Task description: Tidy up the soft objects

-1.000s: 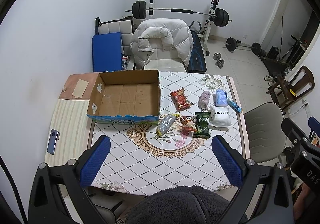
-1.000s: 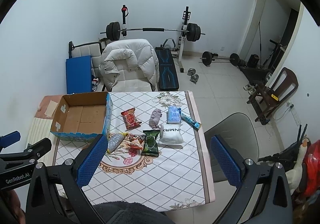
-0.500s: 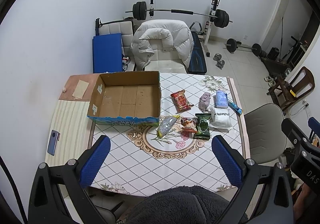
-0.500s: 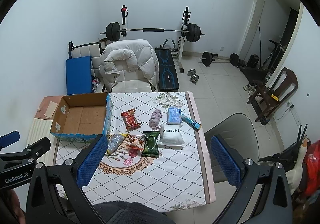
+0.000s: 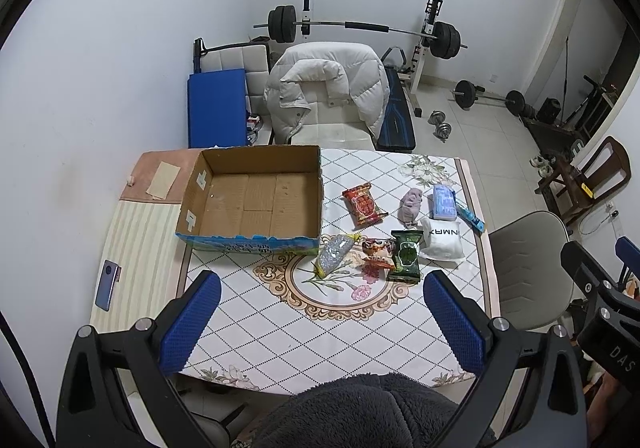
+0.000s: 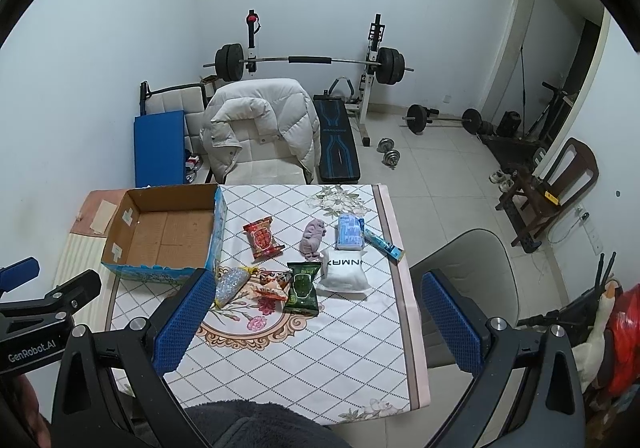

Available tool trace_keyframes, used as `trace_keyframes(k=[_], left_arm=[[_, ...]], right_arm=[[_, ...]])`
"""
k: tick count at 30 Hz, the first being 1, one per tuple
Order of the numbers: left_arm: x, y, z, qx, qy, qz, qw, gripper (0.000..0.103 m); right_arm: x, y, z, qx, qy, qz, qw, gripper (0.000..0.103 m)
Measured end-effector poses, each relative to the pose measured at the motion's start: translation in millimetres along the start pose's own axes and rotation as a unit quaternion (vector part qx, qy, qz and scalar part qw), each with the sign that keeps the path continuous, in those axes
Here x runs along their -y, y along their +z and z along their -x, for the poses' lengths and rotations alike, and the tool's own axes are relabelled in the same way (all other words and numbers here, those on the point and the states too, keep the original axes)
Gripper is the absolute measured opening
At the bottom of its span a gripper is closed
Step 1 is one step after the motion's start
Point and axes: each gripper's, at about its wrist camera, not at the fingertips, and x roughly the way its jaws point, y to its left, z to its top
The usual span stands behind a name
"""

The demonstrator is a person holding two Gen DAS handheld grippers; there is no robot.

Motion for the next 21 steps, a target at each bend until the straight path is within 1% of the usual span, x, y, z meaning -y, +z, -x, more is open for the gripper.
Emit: trace_keyframes(k=[1,6,15,19,20,21], left_arm=[[-2.5,7.0,1.2,0.000,0.000,0.000,1.0000,0.103],[-5.2,12.4,0.4,-0.001,0.001,0.001,1.0000,0.103],[-5.0,11.2,-3.1,-0.002,-0.001,0.004,1.0000,0.103],[0.3,21.9,-28.3,0.001,-0.002,-0.002,1.0000,0.103],[3.4,27.5,-43.1,-0.003,-0.003,-0.003,1.0000,0.103],[7.0,33.8,-61.5,-0.009,-0.005,-0.005,0.9999,0.103]], right_arm=[[-0.3,-0.2,0.1,-0.001,0.000,0.000,1.000,0.103],[-0.3,1.0,-0.7,-0.001,0.002,0.001,1.000,0.103],[3.6,1.6,-9.1,-0.006,0.018,-0.001,1.000,0.103],[23.8,6.7,-36.5,-0.022,0.027,-0.023,0.999,0.103],[30.4,9.0,-48.5,-0.029,0.021,-0.023,0.999,0.103],[39.4,11.8,-69.8,-0.043,0.012,-0.021,0.999,0.103]])
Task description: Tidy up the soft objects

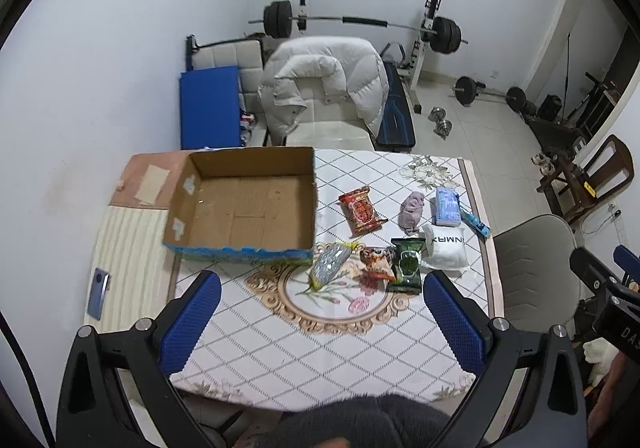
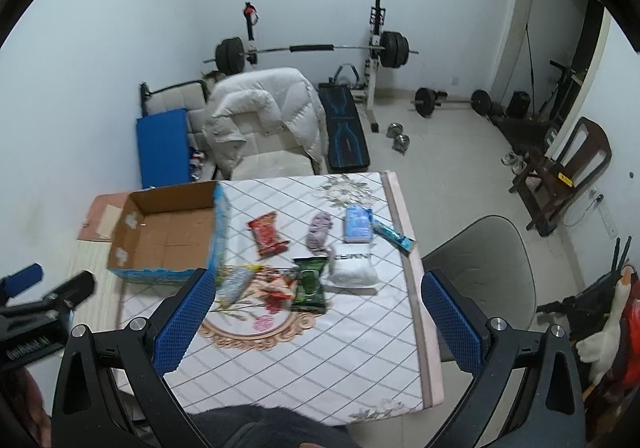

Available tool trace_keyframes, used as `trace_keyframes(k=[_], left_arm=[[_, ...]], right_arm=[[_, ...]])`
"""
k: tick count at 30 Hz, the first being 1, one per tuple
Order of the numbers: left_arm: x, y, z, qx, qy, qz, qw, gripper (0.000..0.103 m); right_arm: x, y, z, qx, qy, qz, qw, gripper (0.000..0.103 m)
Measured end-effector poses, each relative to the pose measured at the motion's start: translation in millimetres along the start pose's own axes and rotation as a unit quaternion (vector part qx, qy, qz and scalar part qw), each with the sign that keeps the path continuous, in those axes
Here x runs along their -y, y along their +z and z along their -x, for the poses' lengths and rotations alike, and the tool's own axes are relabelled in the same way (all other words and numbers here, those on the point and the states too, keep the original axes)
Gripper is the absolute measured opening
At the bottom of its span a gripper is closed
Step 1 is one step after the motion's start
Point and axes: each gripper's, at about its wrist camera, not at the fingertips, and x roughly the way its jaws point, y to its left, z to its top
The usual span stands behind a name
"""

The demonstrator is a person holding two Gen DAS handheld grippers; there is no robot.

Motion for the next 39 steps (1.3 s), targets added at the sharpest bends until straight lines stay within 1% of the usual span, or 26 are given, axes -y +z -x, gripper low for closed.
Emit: trace_keyframes(k=[1,3,4,5,7,10,11,13,15,16,17,21,23,25,27,28,29,30,31,32,33,34,35,36,37,39], left_arm=[[2.7,3.4,-13.5,-0.004,0.000,-0.002,1.0000,0.103],[14.6,17.8,-60.7,-0.027,0.002,-0.020,0.9994,0.103],[20.2,20.7,-78.6,-0.035,0.005,-0.030,0.9989,0.103],[29.5,24.7,-104.9,-0.049,0.010,-0.047,0.9976,0.103],[43.5,25.8,-153.2,-0.086,0.021,-0.067,0.9938,0.103],[58.8,22.6,-227.9,-0.161,-0.007,-0.068,0.9846,0.103],[66.1,19.5,-259.6,-0.196,-0.017,-0.072,0.9778,0.102],[74.6,15.4,-295.7,-0.230,-0.020,-0.071,0.9703,0.095],[83.9,8.5,-338.6,-0.274,-0.025,-0.067,0.9591,0.092],[87.1,5.5,-349.6,-0.284,-0.026,-0.064,0.9564,0.090],[92.1,0.9,-367.4,-0.301,-0.029,-0.064,0.9510,0.087],[103.9,-9.9,-408.5,-0.342,-0.036,-0.070,0.9363,0.087],[107.9,-15.5,-424.2,-0.356,-0.041,-0.072,0.9309,0.087],[108.9,-22.7,-438.7,-0.371,-0.043,-0.071,0.9249,0.072],[110.3,-28.2,-451.9,-0.384,-0.045,-0.068,0.9197,0.043],[109.4,-34.0,-457.0,-0.393,-0.047,-0.064,0.9160,0.039],[108.0,-36.6,-459.2,-0.395,-0.045,-0.061,0.9156,0.039],[106.4,-39.0,-458.4,-0.390,-0.045,-0.057,0.9181,0.038],[106.0,-40.8,-457.1,-0.386,-0.044,-0.055,0.9198,0.036],[103.9,-42.1,-453.1,-0.382,-0.039,-0.052,0.9219,0.034],[101.9,-42.5,-447.7,-0.376,-0.035,-0.051,0.9244,0.034],[98.2,-41.0,-438.9,-0.368,-0.033,-0.050,0.9279,0.034],[95.3,-39.2,-428.6,-0.357,-0.030,-0.048,0.9324,0.033],[90.5,-35.7,-417.0,-0.345,-0.031,-0.045,0.9369,0.033],[85.8,-31.3,-400.1,-0.329,-0.033,-0.040,0.9431,0.033],[76.8,-23.0,-366.8,-0.299,-0.042,-0.033,0.9526,0.033]], right_arm=[[5.8,3.7,-15.5,-0.012,-0.003,0.000,1.000,0.103],[20.1,9.6,-60.5,-0.045,-0.002,-0.004,0.999,0.103],[27.5,11.6,-91.4,-0.072,0.000,-0.004,0.997,0.103],[34.2,12.3,-120.4,-0.097,0.009,-0.006,0.995,0.103],[49.8,11.5,-189.8,-0.154,0.007,-0.018,0.988,0.103],[69.6,3.7,-286.1,-0.215,0.000,-0.031,0.976,0.103],[73.7,1.2,-312.1,-0.231,0.003,-0.035,0.972,0.103],[78.0,-3.8,-365.1,-0.270,0.005,-0.038,0.962,0.103],[79.4,-8.1,-403.8,-0.298,0.003,-0.034,0.954,0.103],[80.3,-10.3,-421.5,-0.313,0.004,-0.034,0.949,0.103],[81.1,-12.1,-435.6,-0.323,0.006,-0.036,0.946,0.103],[78.7,-18.1,-467.7,-0.348,0.026,-0.034,0.937,0.103],[76.4,-22.3,-479.5,-0.365,0.034,-0.033,0.930,0.103],[76.8,-26.3,-492.2,-0.382,0.040,-0.037,0.923,0.103],[76.7,-29.9,-502.7,-0.391,0.045,-0.043,0.918,0.103],[76.0,-32.6,-509.0,-0.398,0.047,-0.046,0.915,0.103],[75.3,-35.6,-514.0,-0.405,0.046,-0.047,0.912,0.103],[74.1,-39.3,-519.2,-0.413,0.043,-0.045,0.909,0.103],[73.7,-43.8,-523.8,-0.420,0.036,-0.046,0.906,0.098],[74.9,-47.0,-525.9,-0.424,0.032,-0.051,0.904,0.091],[76.5,-48.4,-524.6,-0.422,0.034,-0.058,0.904,0.088],[78.3,-47.3,-519.2,-0.415,0.030,-0.060,0.908,0.081],[80.1,-46.5,-513.6,-0.410,0.028,-0.062,0.909,0.075],[82.0,-45.1,-505.6,-0.408,0.026,-0.064,0.911,0.074],[84.0,-42.7,-494.9,-0.399,0.031,-0.065,0.914,0.073],[84.9,-35.2,-467.3,-0.380,0.039,-0.063,0.922,0.072]])
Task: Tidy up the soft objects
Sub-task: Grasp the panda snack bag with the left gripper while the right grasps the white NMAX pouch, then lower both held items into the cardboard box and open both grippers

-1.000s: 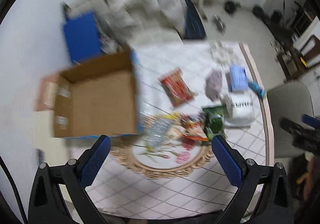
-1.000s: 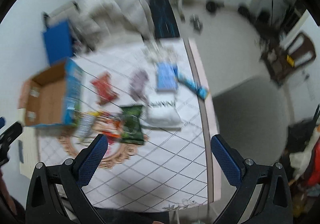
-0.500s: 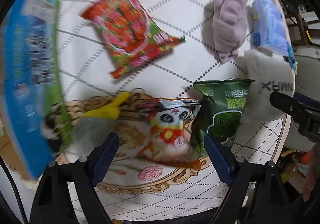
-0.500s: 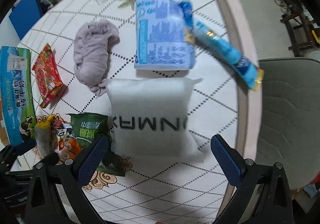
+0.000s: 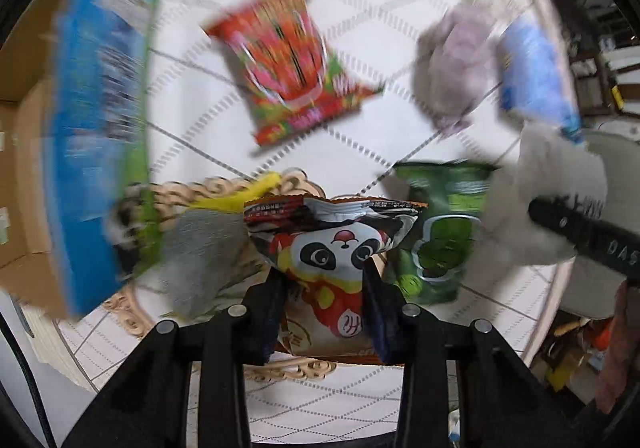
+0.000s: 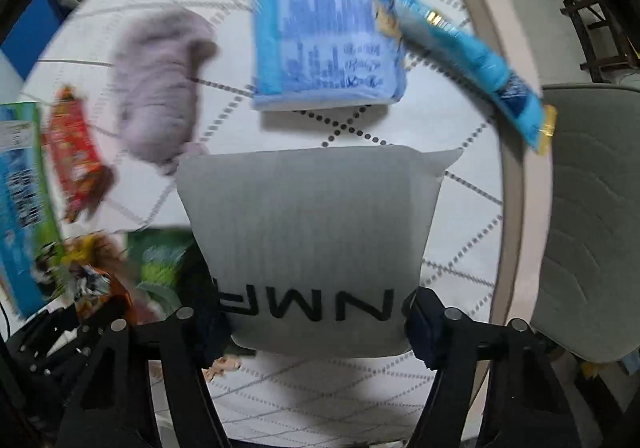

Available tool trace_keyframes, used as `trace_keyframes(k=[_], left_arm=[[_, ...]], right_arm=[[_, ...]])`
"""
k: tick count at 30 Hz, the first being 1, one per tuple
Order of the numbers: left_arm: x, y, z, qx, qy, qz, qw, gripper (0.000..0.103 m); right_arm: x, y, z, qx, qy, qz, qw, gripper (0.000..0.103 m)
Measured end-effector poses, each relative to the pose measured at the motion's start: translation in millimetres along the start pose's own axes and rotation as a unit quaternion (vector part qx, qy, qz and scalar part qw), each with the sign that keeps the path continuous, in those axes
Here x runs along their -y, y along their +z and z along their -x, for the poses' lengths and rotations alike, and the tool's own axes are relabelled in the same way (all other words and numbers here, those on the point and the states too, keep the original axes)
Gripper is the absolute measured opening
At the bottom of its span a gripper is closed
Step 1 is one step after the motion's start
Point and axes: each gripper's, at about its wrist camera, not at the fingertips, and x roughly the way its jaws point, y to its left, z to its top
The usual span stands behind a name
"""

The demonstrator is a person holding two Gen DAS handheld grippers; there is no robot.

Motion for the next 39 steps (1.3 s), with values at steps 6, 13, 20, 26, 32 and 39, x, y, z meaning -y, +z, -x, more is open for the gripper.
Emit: trace_keyframes(k=[6,13,20,26,32,39], left_arm=[[-60.9,-26.2,120.5,0.100,-0.035,0.020,0.9941,0.033],[-203.9,0.2,180.8,0.130,-0.001,0.052,0.9902,0.033],[-332.4,61.0,130.8,0.072,-0.019,0.089,0.9933,0.033],[-356.7,108.9,64.2,0.013,-0.044,0.085,0.9953,0.033],[-361.6,127.3,30.3,-0.021,-0.040,0.075,0.9961,0.033],[-356.2,125.0,9.6,-0.042,-0.033,0.055,0.9971,0.034]], right_arm=[[-56.3,-47.4,93.9,0.074,0.046,0.062,0.994,0.072],[-242.5,-63.1,140.9,0.114,0.136,0.146,0.973,0.072],[-405.0,-14.4,76.4,0.087,0.112,0.154,0.978,0.072],[-452.8,24.5,4.4,0.050,0.064,0.152,0.985,0.072],[-468.9,46.4,-39.6,0.039,0.029,0.142,0.989,0.072],[-476.6,51.2,-59.5,0.034,-0.001,0.142,0.989,0.073]])
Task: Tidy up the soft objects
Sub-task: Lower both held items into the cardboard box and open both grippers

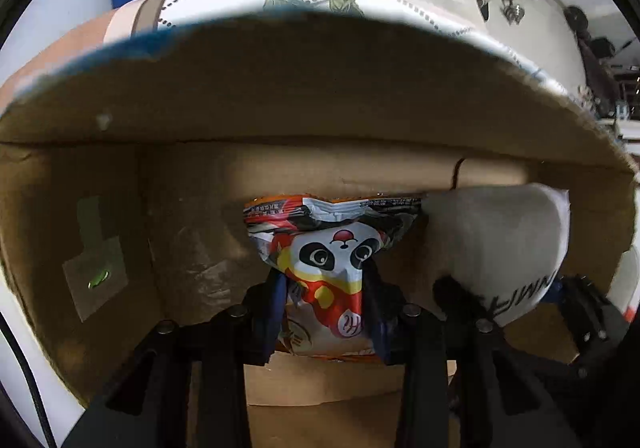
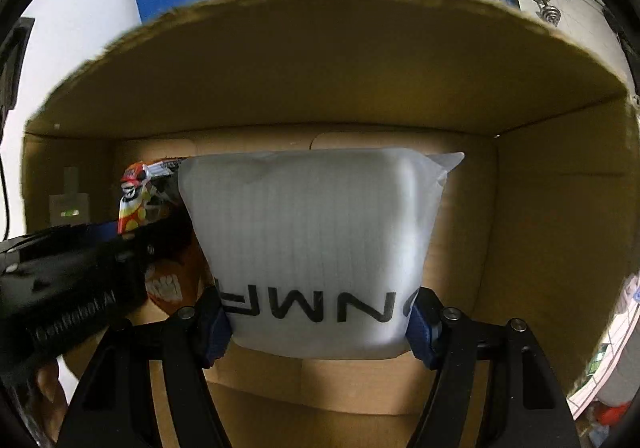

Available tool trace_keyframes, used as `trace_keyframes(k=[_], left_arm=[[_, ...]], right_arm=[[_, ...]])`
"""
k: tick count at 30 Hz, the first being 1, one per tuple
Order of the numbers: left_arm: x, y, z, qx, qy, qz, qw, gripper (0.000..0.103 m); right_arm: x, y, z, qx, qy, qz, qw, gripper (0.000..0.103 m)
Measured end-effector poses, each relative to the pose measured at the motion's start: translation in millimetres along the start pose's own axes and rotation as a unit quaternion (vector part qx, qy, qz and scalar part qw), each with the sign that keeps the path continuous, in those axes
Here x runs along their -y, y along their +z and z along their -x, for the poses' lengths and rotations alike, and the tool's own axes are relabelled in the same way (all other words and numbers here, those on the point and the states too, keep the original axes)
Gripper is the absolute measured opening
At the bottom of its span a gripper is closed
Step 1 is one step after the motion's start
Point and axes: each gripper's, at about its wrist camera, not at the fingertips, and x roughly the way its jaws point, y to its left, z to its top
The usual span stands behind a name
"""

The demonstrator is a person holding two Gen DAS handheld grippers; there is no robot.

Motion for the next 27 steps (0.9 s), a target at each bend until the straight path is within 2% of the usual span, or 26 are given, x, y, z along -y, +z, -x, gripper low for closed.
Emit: trace_keyframes(k=[4,5,9,11,15,17,27], left_arm=[[0.2,-2.2,4.8,-0.008,0.008,0.004,0.9999,0.040],[0.8,-3.5,8.7,-0.006,0.011,0.002,0.9999,0.047],[0.0,-11.2,33.6,0.025,0.015,-0.001,0.9996,0.084],[1.7,-19.5,47.1,0.040,0.013,-0.002,0.9991,0.093],[-3.0,-40.6,71.5,0.063,0.018,-0.012,0.9978,0.096],[-1.2,-58.8,85.7,0.082,0.024,-0.018,0.9962,0.101],[4.9,-122.0,131.4,0.163,0.039,-0.014,0.9858,0.102]], right_arm=[[-6.4,-3.1,-1.7,-0.010,0.001,0.004,1.000,0.082],[-8.7,-3.2,-0.2,-0.011,0.001,0.005,1.000,0.087],[-15.9,-9.4,16.4,-0.006,0.001,0.014,1.000,0.093],[-19.3,-16.1,28.5,0.000,0.000,0.019,1.000,0.100],[-22.3,-33.9,51.7,0.014,-0.015,0.028,0.999,0.103],[-22.2,-45.7,65.0,0.024,-0.022,0.032,0.999,0.103],[-19.3,-102.0,120.1,0.096,-0.023,0.037,0.994,0.103]])
